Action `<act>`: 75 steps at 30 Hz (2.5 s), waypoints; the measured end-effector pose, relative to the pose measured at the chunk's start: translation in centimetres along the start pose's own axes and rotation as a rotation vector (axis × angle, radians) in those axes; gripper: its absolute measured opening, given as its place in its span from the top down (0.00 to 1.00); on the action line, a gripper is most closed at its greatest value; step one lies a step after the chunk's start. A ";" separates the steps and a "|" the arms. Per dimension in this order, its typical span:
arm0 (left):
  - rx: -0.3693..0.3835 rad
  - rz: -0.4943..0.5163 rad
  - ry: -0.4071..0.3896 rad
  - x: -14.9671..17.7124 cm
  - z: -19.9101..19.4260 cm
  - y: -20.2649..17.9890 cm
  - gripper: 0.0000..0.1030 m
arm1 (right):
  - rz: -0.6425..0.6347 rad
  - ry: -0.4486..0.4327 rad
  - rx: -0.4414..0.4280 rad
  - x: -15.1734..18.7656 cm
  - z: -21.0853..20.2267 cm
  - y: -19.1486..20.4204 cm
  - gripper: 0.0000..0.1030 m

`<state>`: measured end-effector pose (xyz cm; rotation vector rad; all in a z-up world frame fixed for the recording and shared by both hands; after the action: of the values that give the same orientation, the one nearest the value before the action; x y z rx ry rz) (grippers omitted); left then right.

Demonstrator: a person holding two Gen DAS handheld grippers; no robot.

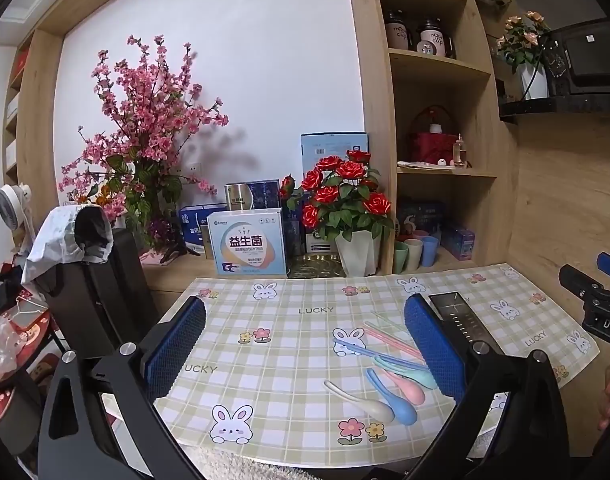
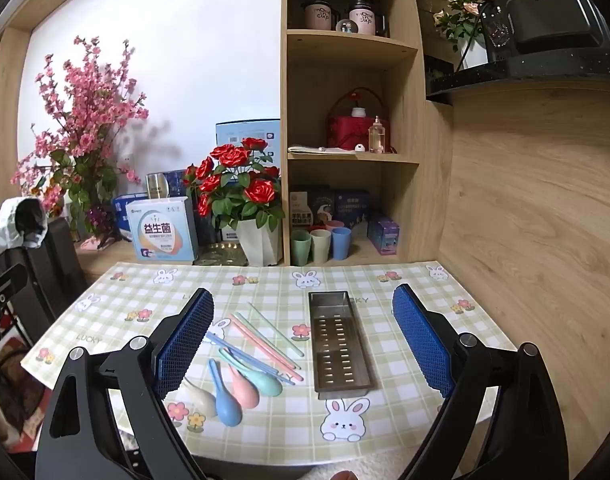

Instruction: Organize utensils

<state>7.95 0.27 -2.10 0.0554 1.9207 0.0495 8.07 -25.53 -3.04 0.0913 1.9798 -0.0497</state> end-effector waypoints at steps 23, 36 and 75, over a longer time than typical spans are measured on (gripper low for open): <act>0.001 0.005 0.005 1.2 0.1 0.0 0.05 | 0.001 0.006 -0.001 0.4 0.2 -0.1 0.14; 0.002 0.004 0.006 1.2 0.2 0.1 0.05 | 0.000 0.008 0.000 0.6 0.0 0.1 0.14; 0.076 -0.028 0.039 3.5 0.9 -0.4 0.05 | 0.004 0.025 0.001 2.0 0.4 0.9 0.14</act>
<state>7.63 0.12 -5.67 0.0786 1.9620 -0.0414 7.73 -24.56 -5.01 0.0972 2.0046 -0.0473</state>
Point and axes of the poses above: each gripper's, at about its wrist camera, not at the fingertips, and z roughly the way its jaws point, y to its left, x to its underside, the point moved 8 cm from there along z, roughly the way its jaws point, and after that the axes turned 3 degrees about y, right-handed, at the moved point
